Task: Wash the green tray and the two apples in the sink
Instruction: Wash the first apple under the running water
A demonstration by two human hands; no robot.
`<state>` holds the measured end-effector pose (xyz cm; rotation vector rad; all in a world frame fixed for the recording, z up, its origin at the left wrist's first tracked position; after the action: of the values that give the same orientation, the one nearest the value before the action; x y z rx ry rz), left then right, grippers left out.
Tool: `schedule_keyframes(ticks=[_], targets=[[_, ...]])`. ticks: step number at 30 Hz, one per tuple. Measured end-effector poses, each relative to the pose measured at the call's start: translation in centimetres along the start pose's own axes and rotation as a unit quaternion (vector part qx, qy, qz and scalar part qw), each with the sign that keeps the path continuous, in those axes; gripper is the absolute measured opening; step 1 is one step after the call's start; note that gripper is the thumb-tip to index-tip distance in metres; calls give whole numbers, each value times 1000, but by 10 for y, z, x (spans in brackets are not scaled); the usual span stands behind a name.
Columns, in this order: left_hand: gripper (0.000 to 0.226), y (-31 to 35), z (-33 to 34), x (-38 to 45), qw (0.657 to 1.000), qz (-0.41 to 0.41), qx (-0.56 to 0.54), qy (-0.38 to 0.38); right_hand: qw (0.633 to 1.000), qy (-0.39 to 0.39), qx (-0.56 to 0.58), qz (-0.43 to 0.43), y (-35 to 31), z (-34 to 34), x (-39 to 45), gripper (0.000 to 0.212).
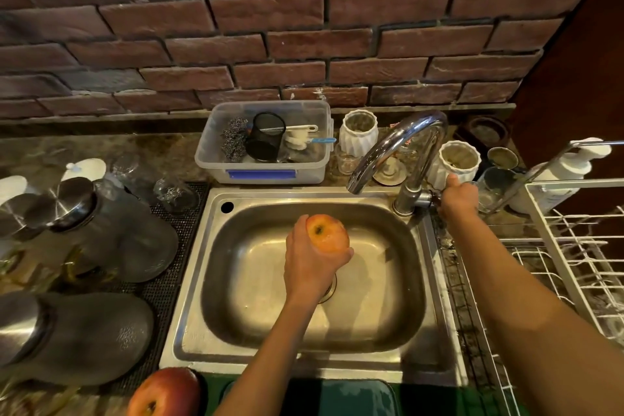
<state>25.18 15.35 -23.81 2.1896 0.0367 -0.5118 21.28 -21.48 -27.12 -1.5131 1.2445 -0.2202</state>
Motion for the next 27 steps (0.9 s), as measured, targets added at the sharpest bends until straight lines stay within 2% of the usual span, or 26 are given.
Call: schedule_keyframes(ticks=[12, 17, 20, 22, 23, 24, 27], targets=[[105, -8, 1, -8, 997, -11, -80, -18, 1000, -1, 19, 21, 6, -1, 5, 54], [96, -4, 3, -8, 992, -9, -122, -30, 999, 4, 29, 33, 5, -3, -5, 55], [95, -6, 9, -10, 981, -23, -182, -57, 997, 62, 26, 25, 1, -11, -31, 49], [96, -8, 15, -13, 963, -31, -255, -86, 994, 97, 4, -41, -10, -10, -65, 39], [93, -9, 20, -14, 947, -39, -300, -106, 994, 69, 6, -84, -15, 2, -84, 35], [86, -11, 28, -15, 926, -51, -352, -131, 993, -3, 28, -119, -14, 24, -104, 33], [65, -13, 48, -18, 856, -83, -480, -175, 947, -286, 60, -130, 3, 104, -174, 33]])
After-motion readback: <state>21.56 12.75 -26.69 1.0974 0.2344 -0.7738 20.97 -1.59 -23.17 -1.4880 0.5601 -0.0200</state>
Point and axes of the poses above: each hand's wrist, its own x-axis towards the middle knuckle, its own z-axis out of the palm, y = z × x, the point moved 10 cm from there along x, towards the middle knuckle, and after that the axes turned 6 degrees about -y, right-handed, at the moved point
